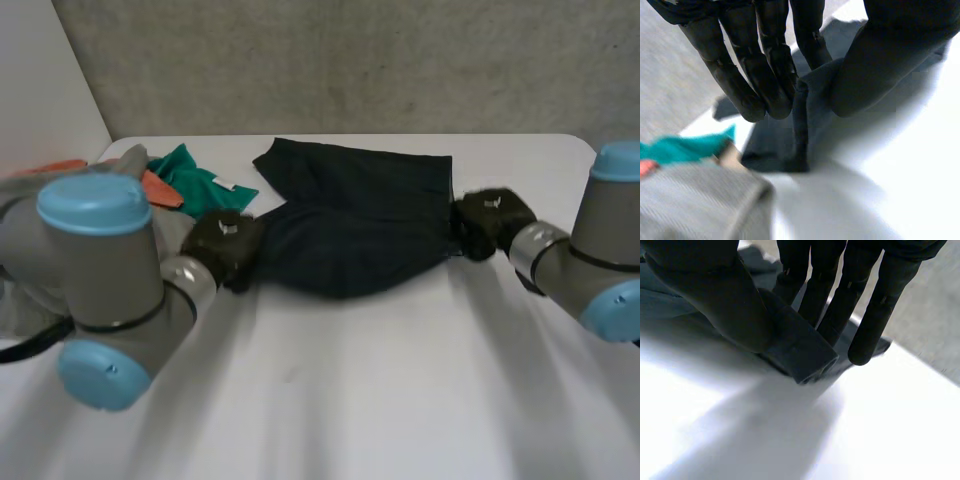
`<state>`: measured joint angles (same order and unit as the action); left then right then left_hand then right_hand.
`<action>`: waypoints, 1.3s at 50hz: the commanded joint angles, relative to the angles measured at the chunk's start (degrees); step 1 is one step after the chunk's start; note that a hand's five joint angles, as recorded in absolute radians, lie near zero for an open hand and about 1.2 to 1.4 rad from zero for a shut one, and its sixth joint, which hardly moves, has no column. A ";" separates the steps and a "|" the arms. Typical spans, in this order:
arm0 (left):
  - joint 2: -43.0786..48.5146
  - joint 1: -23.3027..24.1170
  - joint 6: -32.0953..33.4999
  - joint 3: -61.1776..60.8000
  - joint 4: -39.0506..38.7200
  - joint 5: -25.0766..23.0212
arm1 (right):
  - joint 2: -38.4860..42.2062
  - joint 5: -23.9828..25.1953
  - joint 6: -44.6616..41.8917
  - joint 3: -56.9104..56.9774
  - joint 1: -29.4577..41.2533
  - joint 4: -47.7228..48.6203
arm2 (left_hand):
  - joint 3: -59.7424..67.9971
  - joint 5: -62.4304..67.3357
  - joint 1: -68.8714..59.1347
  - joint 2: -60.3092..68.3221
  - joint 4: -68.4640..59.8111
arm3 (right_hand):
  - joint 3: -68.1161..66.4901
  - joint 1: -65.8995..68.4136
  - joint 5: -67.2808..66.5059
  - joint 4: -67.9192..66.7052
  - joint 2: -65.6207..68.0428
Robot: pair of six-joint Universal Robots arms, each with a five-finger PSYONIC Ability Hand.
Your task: Fold the laundry.
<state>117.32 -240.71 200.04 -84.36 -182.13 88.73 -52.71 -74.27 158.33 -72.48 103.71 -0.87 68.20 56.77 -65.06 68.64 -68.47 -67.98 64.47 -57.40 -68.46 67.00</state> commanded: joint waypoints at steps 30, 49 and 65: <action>-8.87 5.61 16.78 2.08 33.51 2.50 | -20.77 2.73 -32.03 -19.80 -6.42 -35.69 | -58.20 -56.77 55.06 -58.64 58.47 | -12.02 15.53 -12.60 -11.54 13.00; 28.64 -0.46 22.75 55.51 25.85 -17.54 | -21.21 3.08 -27.11 -25.16 -4.04 -24.44 | -34.63 -33.20 31.49 -35.07 34.90 | -12.02 15.53 -12.60 -11.54 13.00; 49.66 -1.61 32.60 81.63 34.12 -23.34 | -21.21 3.26 -26.49 -27.36 -4.83 -19.87 | -31.58 -30.16 28.45 -32.02 31.86 | -12.02 15.53 -12.60 -11.54 13.00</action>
<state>164.10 -241.88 232.10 -5.69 -148.67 65.72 -73.89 -71.16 131.87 -99.59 99.15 -21.35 30.58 21.17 -30.64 30.79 -31.09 -67.98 64.43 -57.78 -68.46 67.00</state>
